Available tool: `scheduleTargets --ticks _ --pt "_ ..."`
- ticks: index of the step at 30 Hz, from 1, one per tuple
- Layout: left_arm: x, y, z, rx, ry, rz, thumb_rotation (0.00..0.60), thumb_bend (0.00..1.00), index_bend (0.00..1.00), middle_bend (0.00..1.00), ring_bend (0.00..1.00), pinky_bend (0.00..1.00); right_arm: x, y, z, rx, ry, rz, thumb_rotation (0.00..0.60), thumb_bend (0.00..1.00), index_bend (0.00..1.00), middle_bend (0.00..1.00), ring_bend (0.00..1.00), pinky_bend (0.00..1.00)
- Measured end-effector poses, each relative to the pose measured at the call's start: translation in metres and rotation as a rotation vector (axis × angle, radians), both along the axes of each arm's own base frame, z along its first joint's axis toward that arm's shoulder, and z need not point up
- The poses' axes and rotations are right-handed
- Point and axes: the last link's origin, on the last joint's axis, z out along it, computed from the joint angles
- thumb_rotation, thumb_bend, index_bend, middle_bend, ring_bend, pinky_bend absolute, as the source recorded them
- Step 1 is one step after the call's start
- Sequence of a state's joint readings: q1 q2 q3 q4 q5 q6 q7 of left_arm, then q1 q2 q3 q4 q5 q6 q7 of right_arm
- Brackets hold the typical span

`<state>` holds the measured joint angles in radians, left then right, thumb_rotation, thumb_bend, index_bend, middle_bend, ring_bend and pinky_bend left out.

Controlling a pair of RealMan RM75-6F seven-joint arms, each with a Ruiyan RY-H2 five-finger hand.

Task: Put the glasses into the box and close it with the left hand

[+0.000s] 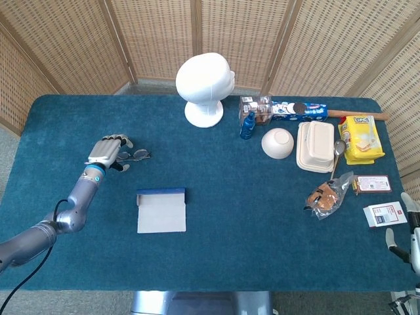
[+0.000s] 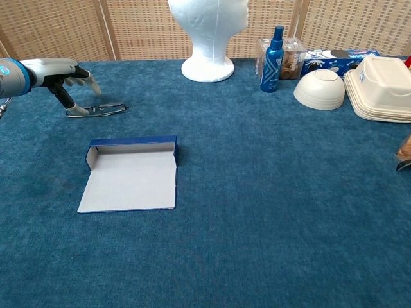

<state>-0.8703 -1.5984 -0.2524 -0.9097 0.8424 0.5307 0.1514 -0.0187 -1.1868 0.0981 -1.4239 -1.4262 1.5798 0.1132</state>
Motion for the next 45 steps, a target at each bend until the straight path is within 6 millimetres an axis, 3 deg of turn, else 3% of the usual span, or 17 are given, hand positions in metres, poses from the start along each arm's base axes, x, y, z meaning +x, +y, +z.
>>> scheduleTargets --ticks 21,29,39,45 --pt "-0.001 0.013 -0.014 -0.016 0.008 0.061 0.6 0.25 0.34 0.19 0.12 0.1 -0.003 0.011 0.007 -0.037 -0.003 -0.013 0.564 0.45 0.05 0.17 0.13 0.27" --pt "0.004 0.015 -0.015 -0.016 -0.007 0.072 0.6 0.32 0.43 0.2 0.12 0.1 -0.006 0.015 0.009 -0.048 -0.009 -0.02 0.568 0.45 0.05 0.17 0.13 0.27" --pt "-0.002 0.013 -0.015 -0.044 0.022 0.093 0.6 0.32 0.42 0.2 0.12 0.1 -0.006 0.017 0.012 -0.06 -0.01 -0.016 0.571 0.45 0.05 0.17 0.13 0.27" --pt "0.0 0.013 -0.013 -0.027 0.021 0.093 0.6 0.36 0.47 0.21 0.12 0.1 -0.006 0.019 0.012 -0.063 -0.013 -0.016 0.568 0.45 0.05 0.17 0.13 0.27"
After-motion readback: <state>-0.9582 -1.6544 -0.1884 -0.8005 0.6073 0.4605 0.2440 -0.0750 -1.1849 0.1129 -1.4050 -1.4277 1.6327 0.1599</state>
